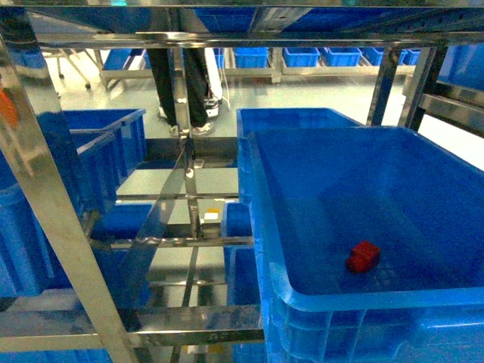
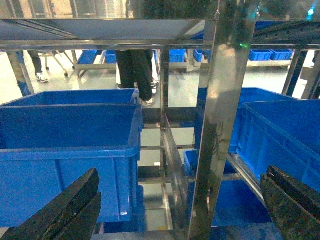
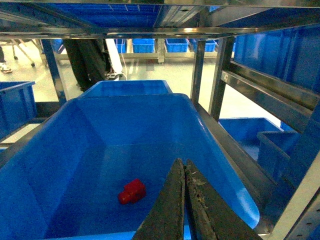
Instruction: Pick red block from blue box to shelf
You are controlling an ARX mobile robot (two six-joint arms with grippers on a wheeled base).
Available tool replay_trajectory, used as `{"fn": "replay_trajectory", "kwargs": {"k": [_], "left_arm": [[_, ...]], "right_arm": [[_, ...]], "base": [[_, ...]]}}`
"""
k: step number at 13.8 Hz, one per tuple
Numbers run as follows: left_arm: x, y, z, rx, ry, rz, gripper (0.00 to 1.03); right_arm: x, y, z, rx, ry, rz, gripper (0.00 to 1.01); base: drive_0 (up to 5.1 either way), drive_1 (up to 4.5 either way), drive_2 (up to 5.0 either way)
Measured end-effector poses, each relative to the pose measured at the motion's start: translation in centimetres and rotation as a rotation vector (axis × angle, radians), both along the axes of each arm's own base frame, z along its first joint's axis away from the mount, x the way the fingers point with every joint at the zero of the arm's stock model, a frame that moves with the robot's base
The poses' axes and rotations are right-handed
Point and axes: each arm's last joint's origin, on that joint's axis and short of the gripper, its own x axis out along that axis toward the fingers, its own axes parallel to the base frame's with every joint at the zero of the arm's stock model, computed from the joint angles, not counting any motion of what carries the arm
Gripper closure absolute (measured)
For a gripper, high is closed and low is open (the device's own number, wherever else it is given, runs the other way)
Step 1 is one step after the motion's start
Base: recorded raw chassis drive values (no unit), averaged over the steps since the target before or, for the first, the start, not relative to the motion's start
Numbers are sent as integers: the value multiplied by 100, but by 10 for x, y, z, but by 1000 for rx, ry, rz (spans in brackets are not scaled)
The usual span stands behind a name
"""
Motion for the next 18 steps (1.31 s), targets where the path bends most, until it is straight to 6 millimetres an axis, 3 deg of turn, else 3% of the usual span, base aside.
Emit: {"fn": "replay_trajectory", "kwargs": {"k": [4, 18], "left_arm": [[0, 0, 0, 0, 0, 1, 5], [0, 0, 0, 0, 0, 0, 5]], "right_arm": [[-14, -16, 4, 0, -13, -18, 99], [-41, -16, 8, 0, -29, -3, 99]], "base": [[0, 0, 0], [0, 0, 0]]}}
